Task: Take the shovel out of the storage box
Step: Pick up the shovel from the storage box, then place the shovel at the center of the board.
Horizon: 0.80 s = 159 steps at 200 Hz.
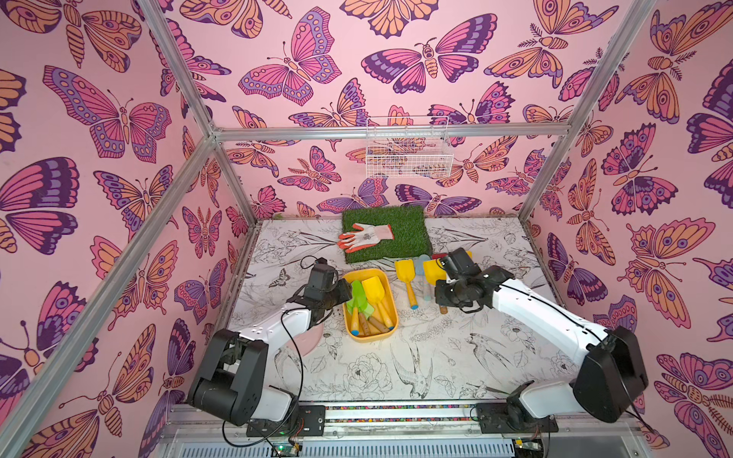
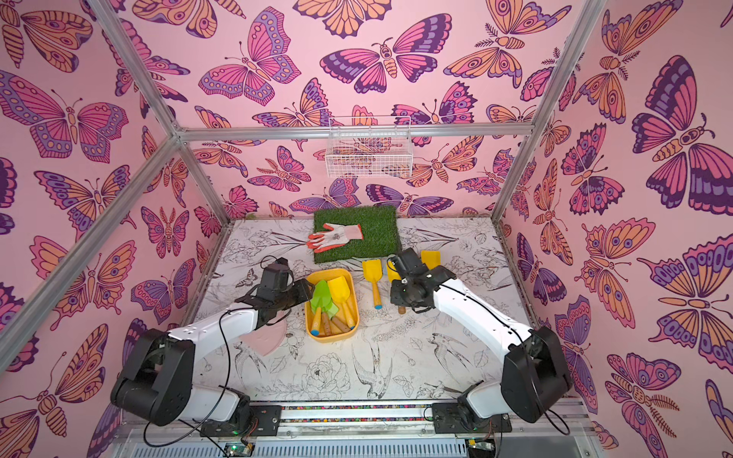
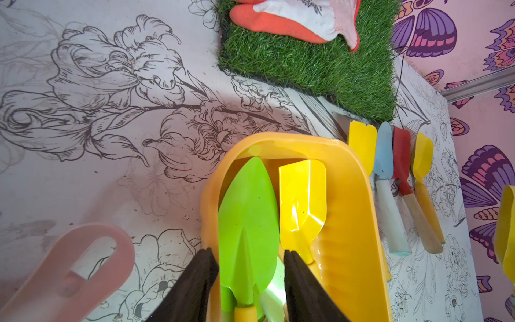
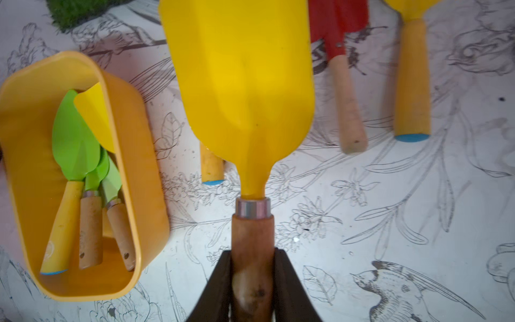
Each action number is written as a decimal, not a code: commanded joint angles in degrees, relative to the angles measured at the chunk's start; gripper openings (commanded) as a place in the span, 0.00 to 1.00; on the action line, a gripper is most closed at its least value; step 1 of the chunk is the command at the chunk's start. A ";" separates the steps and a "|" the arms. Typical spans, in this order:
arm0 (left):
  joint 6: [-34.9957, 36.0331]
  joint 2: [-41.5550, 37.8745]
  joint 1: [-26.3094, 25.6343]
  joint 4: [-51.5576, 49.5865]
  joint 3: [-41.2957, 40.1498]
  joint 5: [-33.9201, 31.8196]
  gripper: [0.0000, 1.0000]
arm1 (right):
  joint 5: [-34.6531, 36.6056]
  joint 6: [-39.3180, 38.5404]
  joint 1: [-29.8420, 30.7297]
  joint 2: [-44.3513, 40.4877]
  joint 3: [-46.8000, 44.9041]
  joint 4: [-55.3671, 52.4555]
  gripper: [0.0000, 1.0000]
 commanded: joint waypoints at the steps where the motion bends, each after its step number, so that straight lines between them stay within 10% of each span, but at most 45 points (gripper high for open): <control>1: 0.64 2.19 -0.18 -2.07 -0.02 0.54 0.48 | -2.96 -4.24 -5.55 -1.87 -1.13 -0.79 0.08; 159: 0.51 2.01 -0.18 -2.08 -0.06 0.67 0.48 | -12.15 -21.06 -33.98 15.08 5.16 1.93 0.08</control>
